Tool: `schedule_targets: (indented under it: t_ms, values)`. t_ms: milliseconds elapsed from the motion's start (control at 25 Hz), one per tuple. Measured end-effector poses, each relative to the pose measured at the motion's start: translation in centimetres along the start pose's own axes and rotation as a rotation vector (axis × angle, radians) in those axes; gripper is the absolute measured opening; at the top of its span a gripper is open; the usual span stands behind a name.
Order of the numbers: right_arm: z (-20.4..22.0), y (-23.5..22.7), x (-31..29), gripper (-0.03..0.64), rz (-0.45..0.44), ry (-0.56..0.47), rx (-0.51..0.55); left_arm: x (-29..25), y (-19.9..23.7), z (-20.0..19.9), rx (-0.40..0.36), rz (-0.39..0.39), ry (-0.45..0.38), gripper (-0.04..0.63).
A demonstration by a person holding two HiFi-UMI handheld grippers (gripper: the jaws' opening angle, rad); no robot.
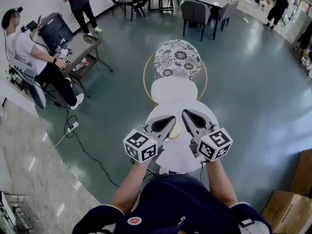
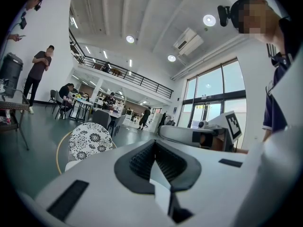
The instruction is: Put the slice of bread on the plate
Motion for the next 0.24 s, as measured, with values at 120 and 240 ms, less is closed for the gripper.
schedule_targets:
  t_ms: [120, 240]
  values:
    - [0.38, -0.29, 0.08, 0.006, 0.000, -0.002, -0.001, -0.16, 0.08, 0.45, 0.001, -0.002, 0.000, 0.006]
    - [0.55, -0.47, 0.14, 0.006, 0.000, -0.004, -0.001, -0.26, 0.10, 0.71, 0.002, -0.002, 0.001, 0.006]
Point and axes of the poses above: the fingertips, and each gripper's own axes: x backward along the fingers, y to its left, z out of its underside, the point moved 8 cm from there along x, backward along the fingers, and after that the axes turned 5 degrees about z, right-handed, at the moved point
